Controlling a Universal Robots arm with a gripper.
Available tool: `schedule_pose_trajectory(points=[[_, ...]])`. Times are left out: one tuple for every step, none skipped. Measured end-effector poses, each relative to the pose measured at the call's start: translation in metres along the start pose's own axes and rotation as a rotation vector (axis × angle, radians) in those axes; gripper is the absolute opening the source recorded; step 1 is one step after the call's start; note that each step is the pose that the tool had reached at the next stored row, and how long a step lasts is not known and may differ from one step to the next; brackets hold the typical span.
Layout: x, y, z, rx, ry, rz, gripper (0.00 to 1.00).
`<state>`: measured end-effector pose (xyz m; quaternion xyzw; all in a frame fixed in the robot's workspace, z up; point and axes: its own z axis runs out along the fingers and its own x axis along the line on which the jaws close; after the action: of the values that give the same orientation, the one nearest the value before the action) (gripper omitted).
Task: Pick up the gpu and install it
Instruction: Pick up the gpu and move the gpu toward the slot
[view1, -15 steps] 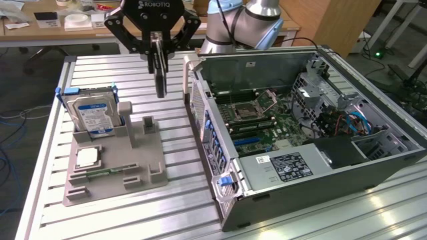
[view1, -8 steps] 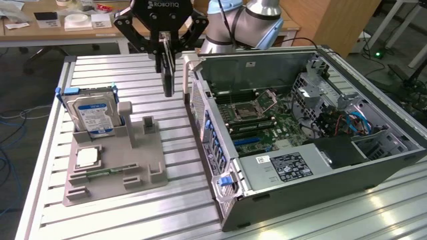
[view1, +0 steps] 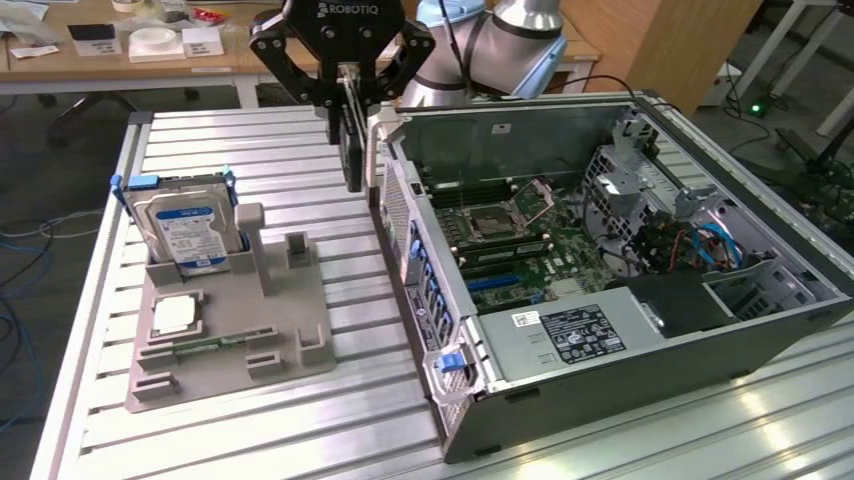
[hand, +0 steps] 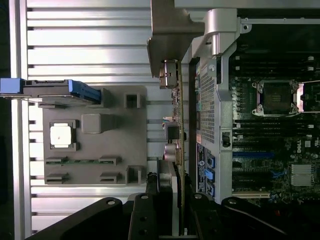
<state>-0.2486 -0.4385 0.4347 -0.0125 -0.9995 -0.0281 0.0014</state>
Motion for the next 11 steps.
schedule_pose_trajectory(points=[[-0.001,0.0000,0.0000,0.0000,0.0000,0.000,0.28],[-0.003,0.0001,0.0000,0.0000,0.0000,0.000,0.28],[-0.004,0.0001,0.0000,0.0000,0.0000,0.000,0.28],[-0.005,0.0001,0.0000,0.0000,0.0000,0.000,0.28],[-0.007,0.0002,0.0000,0.0000,0.0000,0.000,0.28],[-0.008,0.0002,0.0000,0.0000,0.0000,0.000,0.28],[-0.010,0.0002,0.0000,0.0000,0.0000,0.000,0.28],[-0.011,0.0003,0.0000,0.0000,0.0000,0.000,0.28],[-0.013,0.0003,0.0000,0.0000,0.0000,0.000,0.28],[-0.014,0.0003,0.0000,0.0000,0.0000,0.000,0.28],[-0.015,0.0004,0.0001,-0.0001,0.0000,0.000,0.28]])
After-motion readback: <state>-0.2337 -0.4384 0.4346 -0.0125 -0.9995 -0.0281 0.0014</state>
